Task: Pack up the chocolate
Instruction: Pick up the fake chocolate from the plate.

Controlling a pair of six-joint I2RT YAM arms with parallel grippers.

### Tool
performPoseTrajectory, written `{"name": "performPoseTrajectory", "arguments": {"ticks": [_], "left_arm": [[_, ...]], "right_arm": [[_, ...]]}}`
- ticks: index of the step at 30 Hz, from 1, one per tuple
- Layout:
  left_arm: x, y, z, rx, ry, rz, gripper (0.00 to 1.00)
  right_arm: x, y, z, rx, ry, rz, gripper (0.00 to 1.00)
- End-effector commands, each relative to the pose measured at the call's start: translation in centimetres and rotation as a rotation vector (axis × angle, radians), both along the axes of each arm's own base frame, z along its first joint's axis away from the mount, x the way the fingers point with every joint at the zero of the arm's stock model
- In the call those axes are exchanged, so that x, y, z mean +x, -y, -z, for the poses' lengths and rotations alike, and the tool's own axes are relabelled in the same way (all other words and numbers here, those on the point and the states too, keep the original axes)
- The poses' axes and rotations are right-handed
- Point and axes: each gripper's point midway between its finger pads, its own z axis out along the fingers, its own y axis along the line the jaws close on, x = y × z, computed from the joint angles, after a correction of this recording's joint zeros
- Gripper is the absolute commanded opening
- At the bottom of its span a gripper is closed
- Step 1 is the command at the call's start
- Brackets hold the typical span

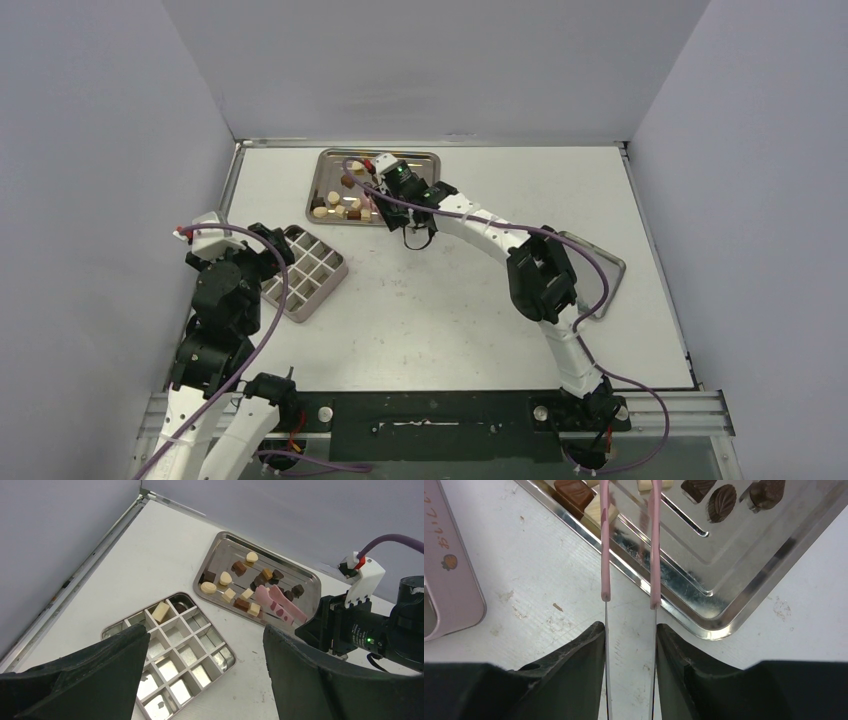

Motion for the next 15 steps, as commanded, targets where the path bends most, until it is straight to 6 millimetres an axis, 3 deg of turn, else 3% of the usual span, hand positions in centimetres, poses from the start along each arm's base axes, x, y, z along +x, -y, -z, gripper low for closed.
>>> {"name": "performPoseTrajectory", "arguments": {"ticks": [1,6,15], "left_arm": [[0.2,0.1,-1.3,0.0,0.051,0.001,0.82],[0.3,0.1,-1.3,-0.001,0.052,0.005,0.82],[0.2,0.2,-1.3,0.001,0.053,0.01,0.82]], "right_arm": [[1.4,-1.6,-5.5,0.103,0.09,-0.005,0.37],[0.6,-1.8,-5.2,0.117,0.063,-0.036,0.38],[-0.5,-1.3,-2.8,0.064,0.009,-0.048,0.4]]}}
